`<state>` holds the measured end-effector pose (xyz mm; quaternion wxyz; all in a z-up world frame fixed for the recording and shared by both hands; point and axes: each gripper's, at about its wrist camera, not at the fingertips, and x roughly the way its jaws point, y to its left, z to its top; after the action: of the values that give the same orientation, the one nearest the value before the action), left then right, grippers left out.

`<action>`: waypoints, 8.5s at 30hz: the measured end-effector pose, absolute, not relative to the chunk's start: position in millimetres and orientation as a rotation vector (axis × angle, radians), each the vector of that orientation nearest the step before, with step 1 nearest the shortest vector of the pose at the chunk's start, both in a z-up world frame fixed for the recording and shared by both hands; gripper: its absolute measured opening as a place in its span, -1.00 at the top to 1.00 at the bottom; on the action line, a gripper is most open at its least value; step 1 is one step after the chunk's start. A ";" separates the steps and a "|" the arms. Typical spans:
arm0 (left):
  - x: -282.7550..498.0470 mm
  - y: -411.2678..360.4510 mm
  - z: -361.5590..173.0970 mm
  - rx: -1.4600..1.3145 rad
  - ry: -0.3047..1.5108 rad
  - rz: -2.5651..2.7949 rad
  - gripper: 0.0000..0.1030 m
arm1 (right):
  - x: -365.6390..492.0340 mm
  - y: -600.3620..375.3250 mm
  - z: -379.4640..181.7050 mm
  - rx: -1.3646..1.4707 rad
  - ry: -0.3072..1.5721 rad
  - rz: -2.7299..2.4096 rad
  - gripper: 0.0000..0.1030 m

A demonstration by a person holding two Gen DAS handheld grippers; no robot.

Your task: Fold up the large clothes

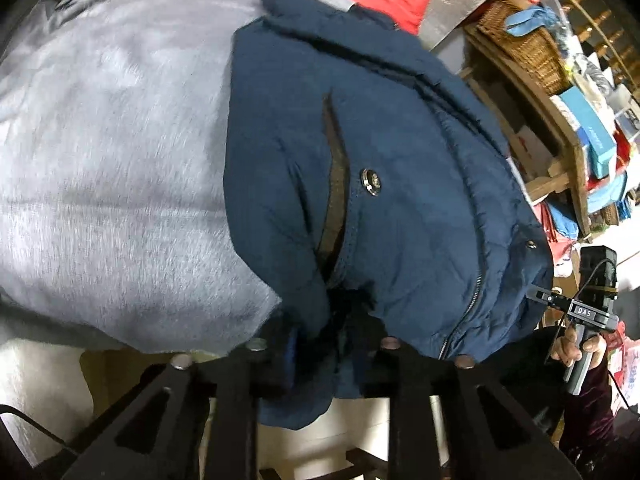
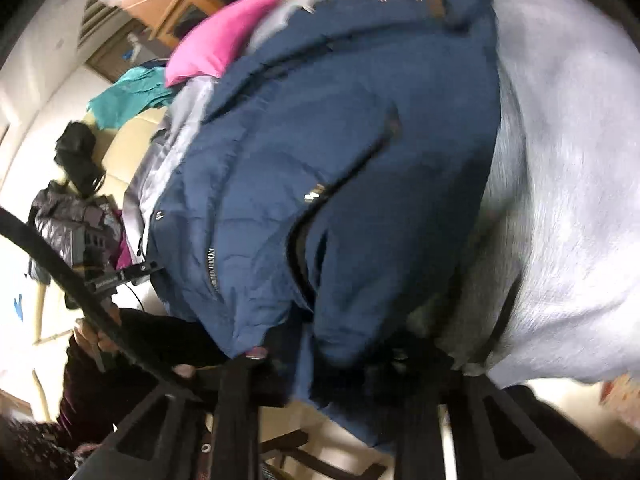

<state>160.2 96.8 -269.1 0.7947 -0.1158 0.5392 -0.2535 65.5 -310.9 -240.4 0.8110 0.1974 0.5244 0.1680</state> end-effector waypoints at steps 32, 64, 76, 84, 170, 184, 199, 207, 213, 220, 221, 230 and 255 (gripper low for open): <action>461.3 47.1 -200.3 -0.585 0.804 -0.330 0.79 | 369.8 -443.0 -190.8 0.771 0.617 0.074 0.78; 484.3 102.1 -213.1 -0.929 0.868 -0.237 -0.91 | 369.6 -494.3 -220.8 0.944 0.749 -0.089 -0.72; 470.3 71.0 -228.6 -0.535 1.186 -0.196 -0.91 | 345.0 -491.1 -239.0 0.872 0.918 -0.037 -0.72; 453.6 74.3 -241.1 -0.466 1.267 -0.322 -0.91 | 339.1 -499.2 -257.6 0.924 0.980 0.064 -0.72; 492.8 45.4 -241.6 -0.555 1.086 -0.327 0.42 | 390.7 -444.1 -209.1 0.592 0.875 -0.088 0.64; 479.5 39.2 -221.1 -0.449 1.033 -0.165 -0.10 | 369.8 -446.0 -209.0 0.577 0.844 -0.272 -0.27; 438.9 -31.0 -191.9 -0.201 0.932 -0.292 -0.42 | 389.8 -312.1 -158.6 0.378 0.783 0.031 0.24; 474.6 -57.9 -232.6 -0.221 1.066 -0.250 -0.50 | 436.5 -310.3 -216.1 0.411 0.936 0.021 0.24; 466.7 -47.5 -221.2 -0.253 1.085 -0.251 -0.52 | 423.1 -316.0 -201.9 0.441 0.911 0.047 0.24; 438.1 -37.7 -192.4 -0.122 1.005 -0.206 -0.52 | 369.2 -351.6 -166.5 0.365 0.864 -0.082 0.23; 434.0 -37.9 -194.3 -0.095 1.009 -0.193 -0.52 | 364.9 -356.1 -168.2 0.366 0.870 -0.098 0.23; 387.9 -46.4 -210.2 0.133 1.005 -0.166 -0.52 | 340.5 -375.2 -196.1 0.449 0.975 -0.110 0.21; 245.4 92.6 -241.7 -0.546 1.030 -0.182 -0.54 | 147.4 -372.3 -251.2 1.066 0.906 0.147 -0.51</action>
<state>245.4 92.6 -241.7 0.8310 -0.2573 0.4856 -0.0857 147.4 -372.3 -251.2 0.7626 0.4903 0.4165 0.0678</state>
